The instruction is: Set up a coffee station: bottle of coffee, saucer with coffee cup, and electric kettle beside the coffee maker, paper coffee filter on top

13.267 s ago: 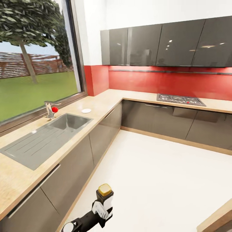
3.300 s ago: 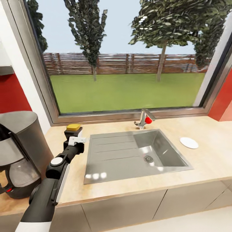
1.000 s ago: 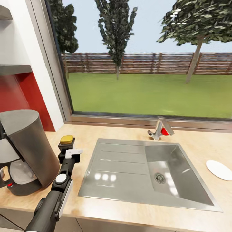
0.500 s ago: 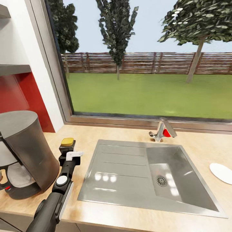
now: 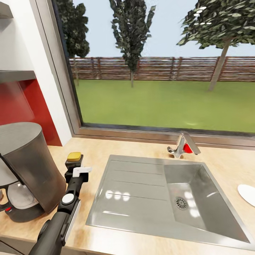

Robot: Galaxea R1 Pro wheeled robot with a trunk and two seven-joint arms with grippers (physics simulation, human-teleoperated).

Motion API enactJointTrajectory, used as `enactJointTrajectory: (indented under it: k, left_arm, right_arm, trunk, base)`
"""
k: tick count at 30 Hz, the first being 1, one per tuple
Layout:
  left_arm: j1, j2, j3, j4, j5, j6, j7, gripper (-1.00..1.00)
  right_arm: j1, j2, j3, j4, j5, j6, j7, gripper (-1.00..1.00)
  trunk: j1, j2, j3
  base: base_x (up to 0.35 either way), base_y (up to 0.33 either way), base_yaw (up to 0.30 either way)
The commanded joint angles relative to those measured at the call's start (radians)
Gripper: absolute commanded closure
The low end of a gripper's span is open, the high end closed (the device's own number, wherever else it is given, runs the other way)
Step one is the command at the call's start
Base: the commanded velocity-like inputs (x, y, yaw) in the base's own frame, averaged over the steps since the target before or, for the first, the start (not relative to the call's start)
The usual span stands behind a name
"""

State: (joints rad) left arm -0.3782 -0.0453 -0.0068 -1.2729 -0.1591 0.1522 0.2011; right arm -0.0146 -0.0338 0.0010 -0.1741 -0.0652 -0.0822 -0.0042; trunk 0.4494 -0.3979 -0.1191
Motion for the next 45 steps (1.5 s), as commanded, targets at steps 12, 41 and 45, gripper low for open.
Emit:
enactJointTrajectory:
  k: [12, 41, 45]
  left_arm:
    - [-0.001, 0.000, 0.002, 0.097, -0.013, -0.086, 0.010, 1.00]
    - [-0.001, 0.002, 0.002, 0.136, -0.012, -0.111, 0.011, -1.00]
    - [-0.001, 0.001, 0.002, 0.136, -0.011, -0.128, 0.011, -1.00]
  right_arm:
    - [-0.001, 0.000, 0.001, 0.002, -0.007, -0.004, 0.000, -1.00]
    - [-0.001, -0.002, 0.001, 0.005, -0.007, -0.004, 0.000, -1.00]
    - [-0.001, -0.002, 0.001, 0.005, -0.007, -0.004, 0.000, -1.00]
  trunk:
    - [0.001, -0.002, -0.002]
    - [0.001, -0.002, -0.002]
    - [0.001, -0.002, -0.002]
  base:
    - [0.002, 0.000, 0.001]
    - [0.000, 0.000, 0.000]
    - [-0.019, 0.000, 0.000]
